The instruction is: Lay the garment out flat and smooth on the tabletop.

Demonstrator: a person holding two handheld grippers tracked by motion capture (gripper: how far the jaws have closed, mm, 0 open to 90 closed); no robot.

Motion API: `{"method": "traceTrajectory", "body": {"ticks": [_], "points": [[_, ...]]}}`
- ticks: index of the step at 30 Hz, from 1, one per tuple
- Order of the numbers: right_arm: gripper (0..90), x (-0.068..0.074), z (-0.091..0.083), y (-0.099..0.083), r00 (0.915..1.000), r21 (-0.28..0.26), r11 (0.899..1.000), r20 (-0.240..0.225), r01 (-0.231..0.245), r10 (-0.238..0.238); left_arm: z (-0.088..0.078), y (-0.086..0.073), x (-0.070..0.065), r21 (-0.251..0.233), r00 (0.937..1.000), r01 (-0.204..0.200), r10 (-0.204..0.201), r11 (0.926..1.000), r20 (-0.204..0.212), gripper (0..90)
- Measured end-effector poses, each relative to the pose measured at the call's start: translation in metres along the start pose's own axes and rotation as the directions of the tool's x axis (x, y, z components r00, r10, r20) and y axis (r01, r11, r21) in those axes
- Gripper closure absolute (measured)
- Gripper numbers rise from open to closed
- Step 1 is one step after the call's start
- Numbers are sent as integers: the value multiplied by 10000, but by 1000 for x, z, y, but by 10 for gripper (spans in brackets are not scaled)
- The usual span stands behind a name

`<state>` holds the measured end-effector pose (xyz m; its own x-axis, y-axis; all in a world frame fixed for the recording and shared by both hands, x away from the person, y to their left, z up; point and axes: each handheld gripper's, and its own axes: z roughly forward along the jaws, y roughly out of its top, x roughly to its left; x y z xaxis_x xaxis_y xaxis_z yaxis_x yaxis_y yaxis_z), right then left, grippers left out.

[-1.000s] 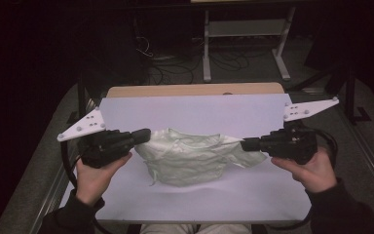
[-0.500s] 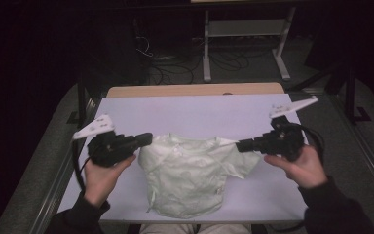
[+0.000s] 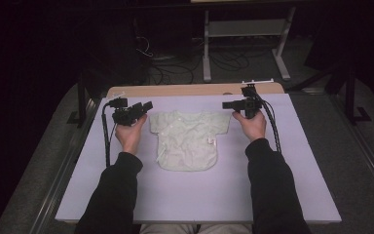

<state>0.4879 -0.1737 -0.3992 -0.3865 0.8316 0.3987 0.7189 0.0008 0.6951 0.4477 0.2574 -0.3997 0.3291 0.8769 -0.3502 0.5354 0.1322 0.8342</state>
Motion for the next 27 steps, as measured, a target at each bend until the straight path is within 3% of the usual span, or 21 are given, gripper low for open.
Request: {"method": "traceTrajectory", "body": {"ticks": [2,5,10,16,24,27], "points": [[448,-3,-2,-5,9995,17,9999,274,148,-148,-2,-5,6,163,9998,-2,5,9999,-182,371],[420,-7,-8,-10,9998,-137,9999,176,-72,75,-4,-12,12,307,9996,194,-187,9993,-227,359],[386,-5,-14,-14,9999,-271,9996,-104,1,-4,2,-18,15,676,9988,401,-381,9969,-306,342],[356,-5,-6,-28,9998,-22,10000,-188,-65,65,13,-25,13,1036,9983,423,-378,9937,-450,342],[351,-4,15,-49,9978,457,9982,563,-376,350,27,-37,12,1687,9950,611,-467,9838,-878,384],[415,1,23,-53,9940,394,9982,1018,-454,412,32,-41,10,1910,9945,698,-533,9791,-902,441]]}}
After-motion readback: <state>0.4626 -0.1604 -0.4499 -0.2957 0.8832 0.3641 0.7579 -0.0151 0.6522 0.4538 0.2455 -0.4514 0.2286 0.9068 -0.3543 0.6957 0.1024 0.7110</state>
